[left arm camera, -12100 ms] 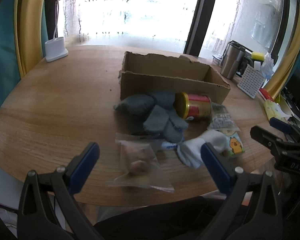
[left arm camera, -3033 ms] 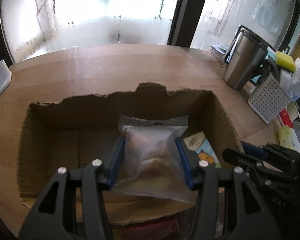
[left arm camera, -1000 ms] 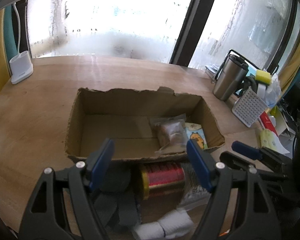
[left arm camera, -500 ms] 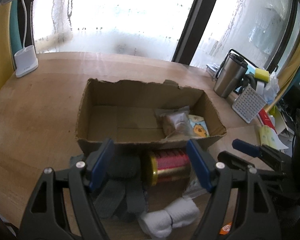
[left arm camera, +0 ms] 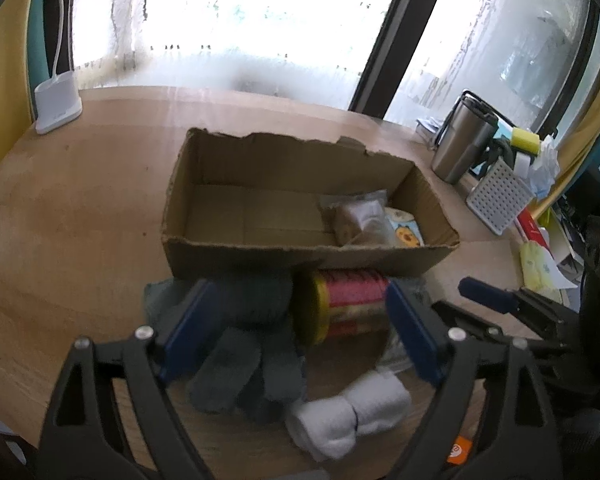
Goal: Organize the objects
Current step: 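Move the left tool toward the red can while the right tool approaches the cotton swab bag, then grasp the red-and-gold can with the left tool while the right tool grasps the cotton swab bag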
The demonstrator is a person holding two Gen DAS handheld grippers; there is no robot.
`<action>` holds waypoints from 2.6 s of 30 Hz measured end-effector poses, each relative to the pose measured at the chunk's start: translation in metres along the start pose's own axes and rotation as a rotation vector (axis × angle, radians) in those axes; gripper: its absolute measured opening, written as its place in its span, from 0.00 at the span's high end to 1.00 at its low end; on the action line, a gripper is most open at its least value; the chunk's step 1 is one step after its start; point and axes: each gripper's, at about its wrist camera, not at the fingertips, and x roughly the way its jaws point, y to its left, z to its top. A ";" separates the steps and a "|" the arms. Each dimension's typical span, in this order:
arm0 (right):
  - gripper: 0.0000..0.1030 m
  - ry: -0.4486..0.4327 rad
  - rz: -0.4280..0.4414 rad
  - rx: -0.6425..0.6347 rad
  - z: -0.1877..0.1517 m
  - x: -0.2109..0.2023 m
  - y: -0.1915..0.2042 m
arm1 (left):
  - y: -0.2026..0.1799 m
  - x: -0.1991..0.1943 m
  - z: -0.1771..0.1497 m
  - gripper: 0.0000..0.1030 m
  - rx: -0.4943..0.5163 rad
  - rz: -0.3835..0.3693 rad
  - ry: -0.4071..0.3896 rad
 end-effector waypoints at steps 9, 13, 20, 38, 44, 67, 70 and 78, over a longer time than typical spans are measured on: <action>0.38 0.033 -0.005 0.013 -0.010 0.012 -0.002 | 0.004 0.005 -0.009 0.15 -0.006 0.008 0.021; 0.38 0.047 -0.011 0.021 -0.012 0.020 -0.004 | 0.004 0.007 -0.011 0.15 -0.003 0.014 0.027; 0.38 0.074 0.002 0.019 -0.013 0.033 -0.006 | 0.000 0.015 -0.013 0.15 0.002 0.018 0.049; 0.50 0.085 0.014 0.036 -0.023 0.035 -0.028 | -0.023 0.023 -0.015 0.15 0.045 0.033 0.074; 0.53 0.074 0.009 0.035 -0.025 0.031 -0.035 | -0.031 0.010 -0.011 0.15 0.067 0.058 0.020; 0.55 0.041 0.036 0.074 -0.036 0.017 -0.065 | -0.058 0.058 -0.019 0.16 0.117 0.051 0.138; 0.57 0.038 0.041 0.075 -0.036 0.015 -0.065 | -0.058 0.061 -0.018 0.22 0.118 0.048 0.139; 0.65 0.030 0.027 0.078 -0.035 0.010 -0.066 | -0.055 0.061 -0.023 0.33 0.116 0.022 0.148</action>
